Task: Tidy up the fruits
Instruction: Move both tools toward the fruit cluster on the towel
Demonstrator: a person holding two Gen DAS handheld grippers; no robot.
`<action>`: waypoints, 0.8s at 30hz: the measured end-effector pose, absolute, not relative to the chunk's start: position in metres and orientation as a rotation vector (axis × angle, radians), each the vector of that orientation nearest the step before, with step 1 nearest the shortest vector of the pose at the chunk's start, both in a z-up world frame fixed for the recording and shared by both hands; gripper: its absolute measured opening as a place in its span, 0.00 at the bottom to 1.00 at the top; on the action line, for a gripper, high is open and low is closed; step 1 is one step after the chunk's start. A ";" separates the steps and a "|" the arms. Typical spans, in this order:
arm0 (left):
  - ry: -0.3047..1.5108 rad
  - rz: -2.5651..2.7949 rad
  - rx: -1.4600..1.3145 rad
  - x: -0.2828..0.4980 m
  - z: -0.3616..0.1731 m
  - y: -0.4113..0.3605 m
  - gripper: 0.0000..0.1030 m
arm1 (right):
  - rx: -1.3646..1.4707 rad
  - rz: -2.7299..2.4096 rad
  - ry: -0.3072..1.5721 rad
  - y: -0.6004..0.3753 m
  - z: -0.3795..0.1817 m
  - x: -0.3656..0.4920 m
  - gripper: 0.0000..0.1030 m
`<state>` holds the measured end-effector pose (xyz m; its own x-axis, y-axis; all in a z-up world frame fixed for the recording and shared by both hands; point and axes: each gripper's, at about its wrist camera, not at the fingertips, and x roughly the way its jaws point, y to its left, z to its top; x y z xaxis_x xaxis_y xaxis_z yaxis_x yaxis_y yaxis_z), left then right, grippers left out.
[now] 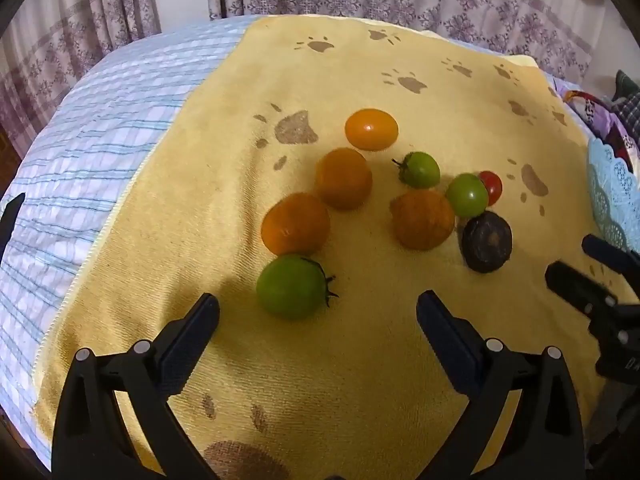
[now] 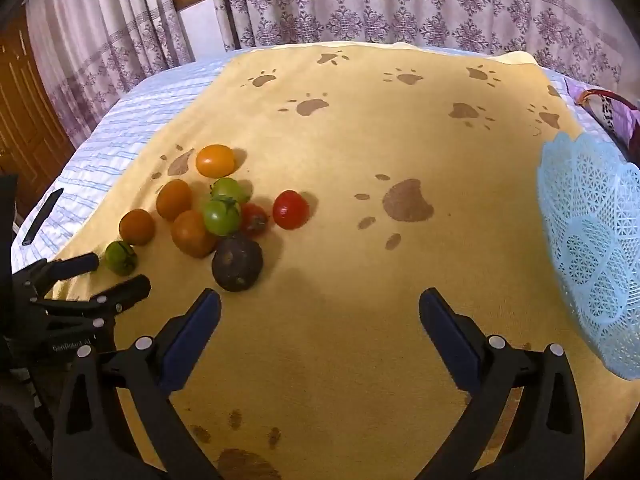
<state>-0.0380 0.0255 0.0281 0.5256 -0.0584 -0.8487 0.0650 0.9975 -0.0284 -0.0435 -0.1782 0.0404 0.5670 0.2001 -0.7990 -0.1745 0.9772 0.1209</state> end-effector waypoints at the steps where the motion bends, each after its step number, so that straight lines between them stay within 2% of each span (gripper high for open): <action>1: 1.012 -0.068 0.007 -0.038 0.029 0.026 0.95 | 0.029 0.223 0.950 -0.178 0.039 -0.043 0.98; 24: 0.993 -0.029 0.038 -0.037 0.032 0.030 0.95 | 0.060 0.221 0.907 -0.182 0.044 -0.045 0.98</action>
<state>-0.0373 0.0305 0.0324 0.5458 -0.0072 -0.8379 0.0419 0.9989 0.0186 -0.0447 -0.1820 0.0437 0.5953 0.2157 -0.7740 -0.1653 0.9756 0.1447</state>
